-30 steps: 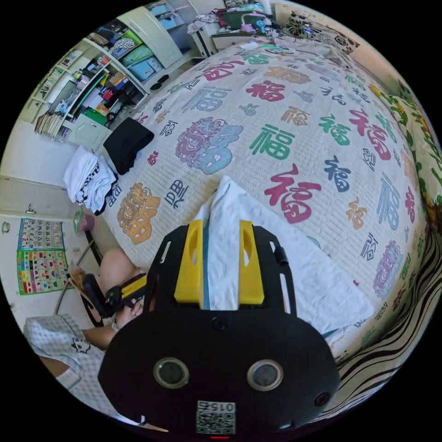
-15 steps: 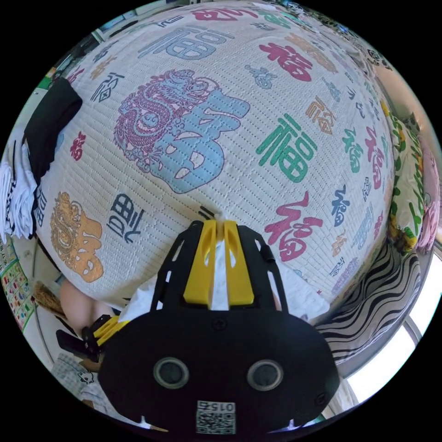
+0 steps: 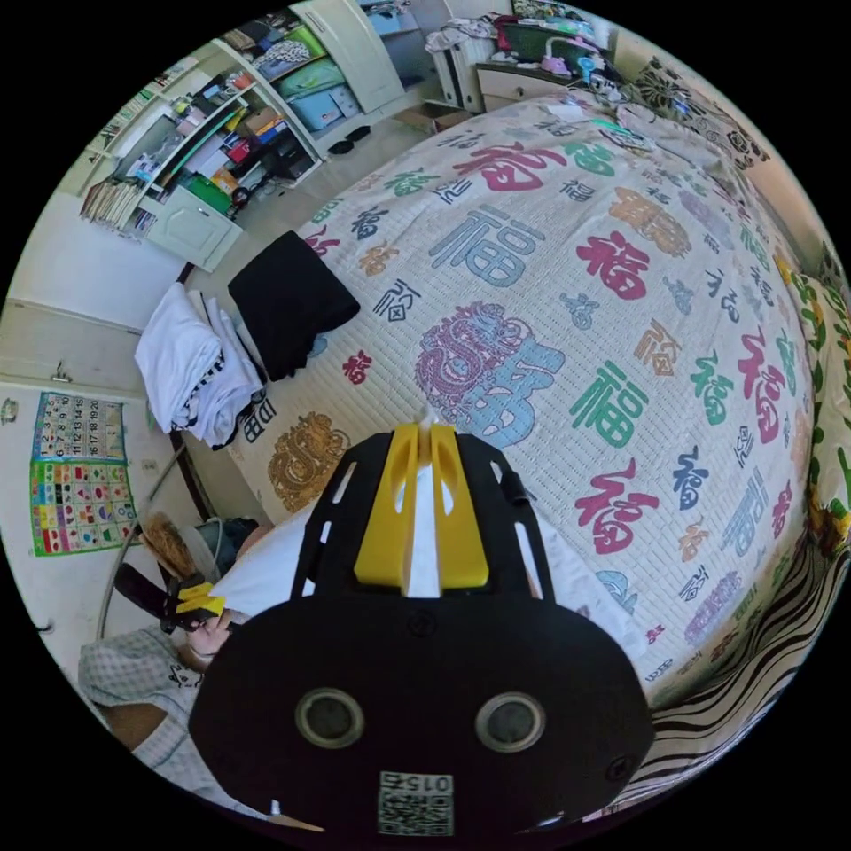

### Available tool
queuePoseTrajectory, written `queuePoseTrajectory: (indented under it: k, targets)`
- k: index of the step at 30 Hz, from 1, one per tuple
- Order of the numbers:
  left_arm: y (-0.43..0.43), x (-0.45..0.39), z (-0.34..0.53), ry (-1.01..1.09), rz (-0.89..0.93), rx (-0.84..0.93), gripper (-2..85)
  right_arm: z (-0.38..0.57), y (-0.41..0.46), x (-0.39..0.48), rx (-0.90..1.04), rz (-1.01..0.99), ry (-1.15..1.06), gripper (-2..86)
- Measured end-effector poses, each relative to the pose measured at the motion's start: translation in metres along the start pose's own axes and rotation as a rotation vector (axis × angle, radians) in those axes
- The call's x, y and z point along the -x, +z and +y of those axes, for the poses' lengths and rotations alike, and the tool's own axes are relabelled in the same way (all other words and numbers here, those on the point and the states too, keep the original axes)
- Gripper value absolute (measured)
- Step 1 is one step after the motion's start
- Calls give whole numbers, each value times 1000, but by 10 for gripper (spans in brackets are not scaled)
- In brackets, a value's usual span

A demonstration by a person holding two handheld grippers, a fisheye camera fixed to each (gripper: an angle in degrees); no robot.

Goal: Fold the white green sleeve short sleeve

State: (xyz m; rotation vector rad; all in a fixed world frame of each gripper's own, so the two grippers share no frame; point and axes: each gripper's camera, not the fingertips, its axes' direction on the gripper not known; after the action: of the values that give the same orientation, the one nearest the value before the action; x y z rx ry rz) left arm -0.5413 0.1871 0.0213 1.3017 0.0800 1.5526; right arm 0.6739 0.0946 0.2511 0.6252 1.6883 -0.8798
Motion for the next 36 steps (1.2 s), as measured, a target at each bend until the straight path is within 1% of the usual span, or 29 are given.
queuePoseTrajectory:
  k: [2,3,5,10,15,17,20,24,27,30,32,36]
  targets:
    - [11,-37,11,145,63,52,-8,31,-23,-29,-50,-71,9,9]
    - [15,-47,15,179,68,67,-7,40,-29,-38,-63,-95,17,9]
    - [35,-90,34,310,88,122,-7,84,-51,-81,-105,-170,51,9]
    - [102,-171,75,497,204,246,-7,186,-81,-179,-189,-276,143,8]
    - [203,-238,136,651,262,433,-7,277,-68,-283,-223,-357,285,9]
    - [254,-266,173,749,242,523,-6,315,-52,-332,-254,-441,368,10]
    - [302,-293,211,836,232,596,-5,351,-35,-377,-279,-516,417,12]
    - [345,-313,238,885,202,646,-1,384,-26,-416,-331,-595,423,21]
    - [384,-320,259,929,152,702,11,406,-20,-441,-354,-633,422,44]
    - [424,-318,282,959,117,813,41,433,-18,-465,-402,-654,498,62]
    - [440,-317,287,944,160,872,56,461,-21,-481,-441,-624,569,70]
    - [440,-318,277,949,270,851,58,494,-35,-490,-470,-524,599,96]
